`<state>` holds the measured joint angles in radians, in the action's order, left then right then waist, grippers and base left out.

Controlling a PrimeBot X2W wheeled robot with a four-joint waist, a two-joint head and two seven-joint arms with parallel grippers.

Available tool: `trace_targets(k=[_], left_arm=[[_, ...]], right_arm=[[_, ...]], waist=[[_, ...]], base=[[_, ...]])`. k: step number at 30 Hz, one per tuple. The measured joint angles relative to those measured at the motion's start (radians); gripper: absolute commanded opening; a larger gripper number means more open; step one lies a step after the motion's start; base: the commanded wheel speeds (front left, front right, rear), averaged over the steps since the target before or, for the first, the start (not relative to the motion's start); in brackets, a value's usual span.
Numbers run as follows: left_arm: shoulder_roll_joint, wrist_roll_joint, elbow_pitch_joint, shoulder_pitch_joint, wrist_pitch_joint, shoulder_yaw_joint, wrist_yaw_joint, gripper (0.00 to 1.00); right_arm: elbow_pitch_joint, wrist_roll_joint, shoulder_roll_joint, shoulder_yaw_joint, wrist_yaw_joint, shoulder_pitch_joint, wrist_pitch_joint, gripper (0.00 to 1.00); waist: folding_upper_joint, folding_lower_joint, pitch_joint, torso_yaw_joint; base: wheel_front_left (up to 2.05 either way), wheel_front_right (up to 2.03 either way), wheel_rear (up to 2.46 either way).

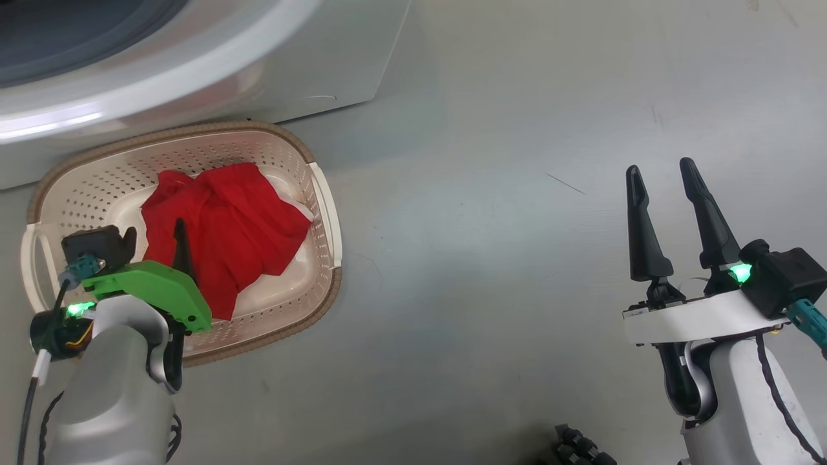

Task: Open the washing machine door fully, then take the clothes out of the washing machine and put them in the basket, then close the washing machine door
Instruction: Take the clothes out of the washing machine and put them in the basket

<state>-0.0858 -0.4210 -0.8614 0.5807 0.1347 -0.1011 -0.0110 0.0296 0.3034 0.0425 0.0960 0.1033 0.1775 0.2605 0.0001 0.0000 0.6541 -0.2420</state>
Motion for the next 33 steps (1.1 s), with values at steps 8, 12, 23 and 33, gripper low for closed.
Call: trace_targets(k=[8, 12, 23, 33], left_arm=[[0.000, 0.023, -0.012, 0.005, 0.090, -0.021, 0.018, 1.00], [0.009, 0.030, -0.002, 0.005, 0.109, -0.032, 0.032, 1.00], [0.040, 0.043, 0.159, -0.015, 0.117, -0.022, 0.053, 1.00], [0.039, 0.107, 0.380, -0.155, 0.117, 0.007, 0.051, 1.00]], right_arm=[[0.017, -0.002, -0.001, -0.019, 0.000, 0.001, 0.000, 1.00], [0.025, -0.010, -0.001, -0.028, 0.000, 0.001, 0.000, 1.00], [0.051, -0.049, 0.011, -0.055, 0.000, -0.005, 0.000, 1.00], [0.088, -0.077, 0.026, -0.062, 0.000, -0.064, 0.000, 1.00]], waist=[[0.0000, 0.0000, -0.035, 0.017], [0.0000, 0.0000, -0.060, 0.034], [-0.0001, 0.0000, -0.146, 0.103], [0.0000, 0.0000, -0.277, 0.164]], base=[[0.00, 0.00, 0.00], [0.00, 0.00, 0.00], [0.00, 0.00, 0.00], [0.00, 0.00, 0.00]])
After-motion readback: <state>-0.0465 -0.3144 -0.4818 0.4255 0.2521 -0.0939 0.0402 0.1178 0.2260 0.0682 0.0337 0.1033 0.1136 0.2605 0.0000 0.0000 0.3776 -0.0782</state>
